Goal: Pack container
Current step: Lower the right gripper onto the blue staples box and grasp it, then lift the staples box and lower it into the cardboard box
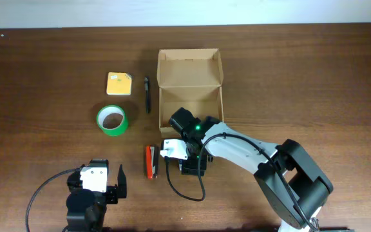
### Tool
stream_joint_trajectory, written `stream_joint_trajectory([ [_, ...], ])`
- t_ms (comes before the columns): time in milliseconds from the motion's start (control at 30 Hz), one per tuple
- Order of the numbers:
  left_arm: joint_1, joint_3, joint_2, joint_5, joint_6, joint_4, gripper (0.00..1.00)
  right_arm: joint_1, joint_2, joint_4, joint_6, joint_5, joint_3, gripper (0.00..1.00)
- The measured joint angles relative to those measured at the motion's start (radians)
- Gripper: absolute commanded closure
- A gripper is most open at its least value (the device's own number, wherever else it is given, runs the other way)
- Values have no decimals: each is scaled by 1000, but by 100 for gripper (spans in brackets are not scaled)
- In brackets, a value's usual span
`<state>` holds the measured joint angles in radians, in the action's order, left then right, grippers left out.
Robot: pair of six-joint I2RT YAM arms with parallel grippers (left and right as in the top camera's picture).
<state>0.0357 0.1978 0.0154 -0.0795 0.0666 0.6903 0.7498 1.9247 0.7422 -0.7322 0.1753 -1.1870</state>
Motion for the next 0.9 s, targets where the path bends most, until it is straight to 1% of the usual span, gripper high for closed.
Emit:
stream_joint_trajectory([
  [67, 0, 0, 0, 0, 0, 0, 0, 0, -2, -9, -1, -3, 5, 32],
  [200, 0, 0, 0, 0, 0, 0, 0, 0, -3, -15, -2, -2, 8, 51],
  [333, 0, 0, 0, 0, 0, 0, 0, 0, -3, -15, -2, -2, 10, 67],
  [367, 0, 0, 0, 0, 0, 0, 1, 0, -3, -14, -2, -1, 11, 69],
  [767, 0, 0, 0, 0, 0, 0, 0, 0, -3, 14, 16, 14, 10, 83],
  [900, 0, 0, 0, 0, 0, 0, 0, 0, -3, 96, 39, 29, -2, 84],
])
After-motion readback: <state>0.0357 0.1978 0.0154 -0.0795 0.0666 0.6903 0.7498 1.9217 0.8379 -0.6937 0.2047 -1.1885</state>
